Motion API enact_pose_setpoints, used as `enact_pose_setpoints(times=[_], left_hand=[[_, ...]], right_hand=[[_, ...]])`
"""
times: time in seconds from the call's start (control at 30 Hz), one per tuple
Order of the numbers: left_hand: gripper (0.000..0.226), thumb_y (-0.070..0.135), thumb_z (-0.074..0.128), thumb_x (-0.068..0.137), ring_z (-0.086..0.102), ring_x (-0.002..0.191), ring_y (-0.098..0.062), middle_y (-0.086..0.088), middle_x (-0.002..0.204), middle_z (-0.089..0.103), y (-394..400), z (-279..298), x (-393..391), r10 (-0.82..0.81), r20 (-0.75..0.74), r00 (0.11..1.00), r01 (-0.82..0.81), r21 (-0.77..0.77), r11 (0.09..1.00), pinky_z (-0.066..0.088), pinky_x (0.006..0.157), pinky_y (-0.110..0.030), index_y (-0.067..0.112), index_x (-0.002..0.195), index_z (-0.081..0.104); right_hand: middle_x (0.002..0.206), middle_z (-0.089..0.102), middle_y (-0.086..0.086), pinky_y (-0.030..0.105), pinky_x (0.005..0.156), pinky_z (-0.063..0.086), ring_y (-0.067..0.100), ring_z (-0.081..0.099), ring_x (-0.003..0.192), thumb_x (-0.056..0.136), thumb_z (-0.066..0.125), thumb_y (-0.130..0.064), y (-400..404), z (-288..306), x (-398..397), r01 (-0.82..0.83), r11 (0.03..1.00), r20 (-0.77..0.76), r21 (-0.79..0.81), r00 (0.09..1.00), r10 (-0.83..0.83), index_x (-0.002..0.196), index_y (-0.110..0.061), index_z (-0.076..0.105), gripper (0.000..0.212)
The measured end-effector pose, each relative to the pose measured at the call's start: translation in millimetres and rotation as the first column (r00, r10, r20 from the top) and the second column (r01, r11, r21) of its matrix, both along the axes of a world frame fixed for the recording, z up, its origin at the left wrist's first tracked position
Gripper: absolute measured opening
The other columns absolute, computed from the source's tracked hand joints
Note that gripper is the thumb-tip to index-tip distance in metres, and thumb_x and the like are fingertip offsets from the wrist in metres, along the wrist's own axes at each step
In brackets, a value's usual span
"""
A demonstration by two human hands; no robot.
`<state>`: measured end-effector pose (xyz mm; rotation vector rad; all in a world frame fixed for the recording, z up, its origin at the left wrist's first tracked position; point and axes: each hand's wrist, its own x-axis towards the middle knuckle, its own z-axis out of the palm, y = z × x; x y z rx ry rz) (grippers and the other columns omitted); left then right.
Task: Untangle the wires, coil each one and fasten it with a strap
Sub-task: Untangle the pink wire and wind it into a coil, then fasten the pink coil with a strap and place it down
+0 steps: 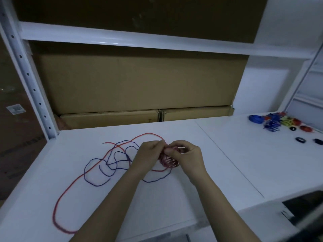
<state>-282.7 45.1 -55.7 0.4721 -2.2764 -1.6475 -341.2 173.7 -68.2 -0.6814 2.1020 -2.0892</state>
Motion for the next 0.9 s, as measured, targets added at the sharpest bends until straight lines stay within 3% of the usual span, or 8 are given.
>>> enact_pose_setpoints(times=[0.13,0.23,0.33,0.53,0.67,0.77,0.9], left_hand=[[0.031,0.029,0.041,0.102,0.065,0.098,-0.012,0.003,0.102,0.07,39.0,13.1,-11.4,-0.025,-0.088,0.996,0.021,-0.039,0.999,0.051,0.095,-0.033,0.021,0.094,0.071],[0.031,0.041,0.038,0.101,0.062,0.102,-0.011,0.007,0.112,0.064,73.3,11.3,-22.9,-0.185,0.008,0.983,0.183,-0.159,0.97,0.048,0.096,-0.036,0.024,0.112,0.063],[0.036,0.051,0.037,0.098,0.064,0.096,-0.009,0.006,0.113,0.063,117.9,0.8,-39.3,-0.296,0.102,0.95,0.311,-0.215,0.926,0.051,0.091,-0.036,0.028,0.119,0.054],[0.033,0.051,0.037,0.098,0.065,0.069,-0.006,0.009,0.077,0.066,205.6,-11.5,-81.8,-0.27,0.086,0.959,0.283,-0.274,0.919,0.057,0.076,-0.033,0.022,0.102,0.053],[0.036,0.049,0.022,0.101,0.062,0.082,-0.019,-0.003,0.093,0.063,250.6,-13.4,-121.5,-0.309,0.234,0.922,0.381,-0.407,0.83,0.052,0.078,-0.037,0.021,0.102,0.045],[0.032,0.037,0.025,0.104,0.063,0.083,-0.026,-0.012,0.099,0.061,287.6,-18.2,-154.9,-0.326,0.145,0.934,0.356,-0.435,0.827,0.054,0.078,-0.044,0.014,0.109,0.047],[0.03,0.025,0.029,0.104,0.054,0.071,-0.013,-0.003,0.098,0.05,335.3,-24.3,-220.1,-0.359,0.077,0.93,0.336,-0.571,0.749,0.045,0.061,-0.025,0.012,0.125,0.048]], right_hand=[[0.07,0.067,-0.007,0.022,0.057,0.048,0.01,0.062,0.062,0.073,0.081,-0.013,57.5,1.1,-22.7,0.191,0.98,0.134,-0.047,0.974,-0.183,0.071,-0.017,0.07,0.011],[0.072,0.064,-0.003,0.031,0.06,0.053,0.011,0.064,0.06,0.079,0.077,-0.021,99.5,-2.1,-33.0,0.212,0.974,0.282,-0.083,0.942,-0.181,0.077,-0.016,0.069,0.009],[0.071,0.065,0.002,0.034,0.065,0.057,0.011,0.063,0.059,0.085,0.071,-0.023,137.6,-7.4,-40.4,0.248,0.966,0.331,-0.079,0.92,-0.209,0.089,-0.013,0.071,0.011],[0.071,0.067,0.012,0.045,0.065,0.061,0.029,0.062,0.068,0.093,0.062,-0.021,202.0,-17.7,-57.8,0.375,0.924,0.28,-0.071,0.897,-0.343,0.081,-0.018,0.075,0.017],[0.062,0.065,-0.005,0.046,0.062,0.06,0.021,0.058,0.061,0.092,0.062,-0.021,240.1,-23.5,-81.7,0.403,0.915,0.171,-0.016,0.903,-0.395,0.082,-0.019,0.076,0.017],[0.069,0.068,-0.007,0.049,0.068,0.058,0.016,0.058,0.061,0.092,0.063,-0.021,269.1,-27.1,-110.4,0.467,0.884,0.125,-0.006,0.878,-0.462,0.08,-0.024,0.075,0.017],[0.064,0.064,-0.008,0.03,0.055,0.056,0.012,0.056,0.056,0.097,0.053,-0.026,309.1,-28.4,-164.4,0.482,0.876,0.163,-0.037,0.867,-0.47,0.087,-0.024,0.07,0.02]])
